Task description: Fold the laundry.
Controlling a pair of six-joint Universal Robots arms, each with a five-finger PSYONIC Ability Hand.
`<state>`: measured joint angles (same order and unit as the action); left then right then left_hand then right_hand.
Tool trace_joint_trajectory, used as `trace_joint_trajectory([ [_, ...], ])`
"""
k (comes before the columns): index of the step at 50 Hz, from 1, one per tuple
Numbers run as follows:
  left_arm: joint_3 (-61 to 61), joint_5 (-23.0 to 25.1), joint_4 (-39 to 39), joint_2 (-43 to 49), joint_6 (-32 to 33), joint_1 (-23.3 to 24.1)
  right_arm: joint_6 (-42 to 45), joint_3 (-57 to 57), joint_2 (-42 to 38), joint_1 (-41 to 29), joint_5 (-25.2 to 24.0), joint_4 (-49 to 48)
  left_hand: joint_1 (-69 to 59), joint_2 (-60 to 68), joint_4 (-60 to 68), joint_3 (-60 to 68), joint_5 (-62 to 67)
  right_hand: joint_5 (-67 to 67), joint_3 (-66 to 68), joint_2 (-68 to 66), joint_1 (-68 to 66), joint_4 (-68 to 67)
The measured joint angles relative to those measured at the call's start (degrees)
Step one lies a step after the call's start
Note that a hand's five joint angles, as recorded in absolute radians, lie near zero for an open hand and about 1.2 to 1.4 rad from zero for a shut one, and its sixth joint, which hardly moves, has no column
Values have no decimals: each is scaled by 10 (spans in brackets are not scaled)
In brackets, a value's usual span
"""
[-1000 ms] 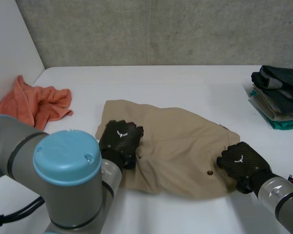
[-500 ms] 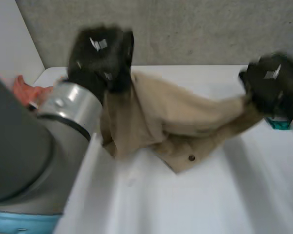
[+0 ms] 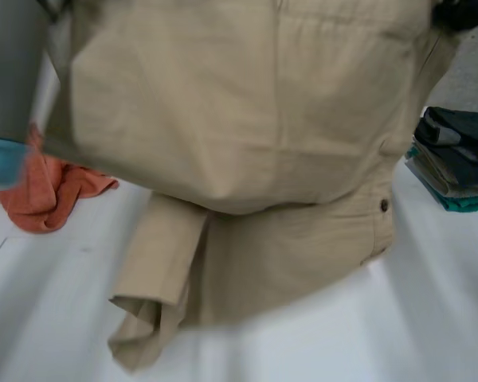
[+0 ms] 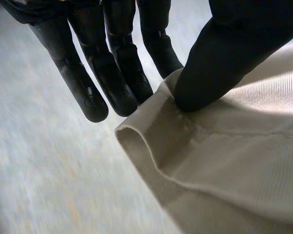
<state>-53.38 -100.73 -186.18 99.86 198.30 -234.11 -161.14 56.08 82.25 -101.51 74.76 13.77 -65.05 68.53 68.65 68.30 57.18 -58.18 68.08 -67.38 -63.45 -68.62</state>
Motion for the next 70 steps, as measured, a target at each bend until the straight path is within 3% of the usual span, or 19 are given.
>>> trace_joint_trajectory([
  [5,17,34,-4,119,0,-50,0,-2,-107,-45,56,-37,0,0,2,0,0,0,0,0,0,0],
  [13,67,68,-32,285,0,-89,1,-7,-242,-88,97,-169,0,0,2,0,0,0,-1,1,-2,0],
  [15,80,71,-48,322,0,-95,3,-14,-278,-96,105,-210,0,-1,0,-1,0,107,-107,107,85,109],
  [17,95,74,-71,359,0,-102,7,-27,-321,-104,115,-256,140,-138,-125,-125,-122,244,-242,257,231,244],
  [19,117,76,-109,401,0,-112,18,-54,-379,-112,132,-316,356,-327,-329,-323,-322,480,-471,474,447,476],
  [22,139,74,-149,427,-1,-121,31,-87,-421,-119,153,-360,535,-540,-542,-537,-524,555,-557,549,507,560],
  [23,144,72,-161,431,-1,-124,35,-94,-425,-120,158,-369,539,-549,-554,-546,-535,556,-561,552,508,565],
  [27,150,59,-190,424,-1,-131,43,-99,-404,-122,169,-382,540,-565,-569,-562,-544,556,-562,553,508,568],
  [31,113,48,-199,375,0,-130,47,-58,-331,-120,163,-368,540,-565,-569,-562,-544,556,-562,553,508,568],
  [38,-70,46,-176,225,0,-109,50,57,-198,-108,111,-267,535,-562,-566,-560,-542,556,-562,553,508,568],
  [45,-243,52,-123,125,1,-63,53,152,-141,-78,72,-152,513,-548,-558,-550,-539,556,-562,553,508,568],
  [48,-347,58,-91,88,1,-26,66,223,-116,-57,50,-93,457,-498,-497,-497,-481,555,-562,552,508,568],
  [55,-442,76,-79,98,1,-1,113,355,-98,-36,4,-104,386,-424,-424,-422,-408,555,-561,551,507,567],
  [64,-427,101,-84,166,0,-18,125,427,-101,-32,-8,-172,322,-362,-362,-360,-347,552,-558,550,507,564],
  [66,-405,110,-86,198,0,-27,123,438,-103,-33,-7,-192,179,-226,-237,-234,-224,535,-536,530,501,542],
  [67,-396,112,-86,210,0,-31,122,441,-104,-33,-7,-198,45,-105,-105,-105,-95,524,-525,520,487,531],
  [70,-371,111,-92,235,1,-45,122,450,-105,-34,-6,-213,-3,-14,-15,-15,-14,500,-499,496,456,505],
])
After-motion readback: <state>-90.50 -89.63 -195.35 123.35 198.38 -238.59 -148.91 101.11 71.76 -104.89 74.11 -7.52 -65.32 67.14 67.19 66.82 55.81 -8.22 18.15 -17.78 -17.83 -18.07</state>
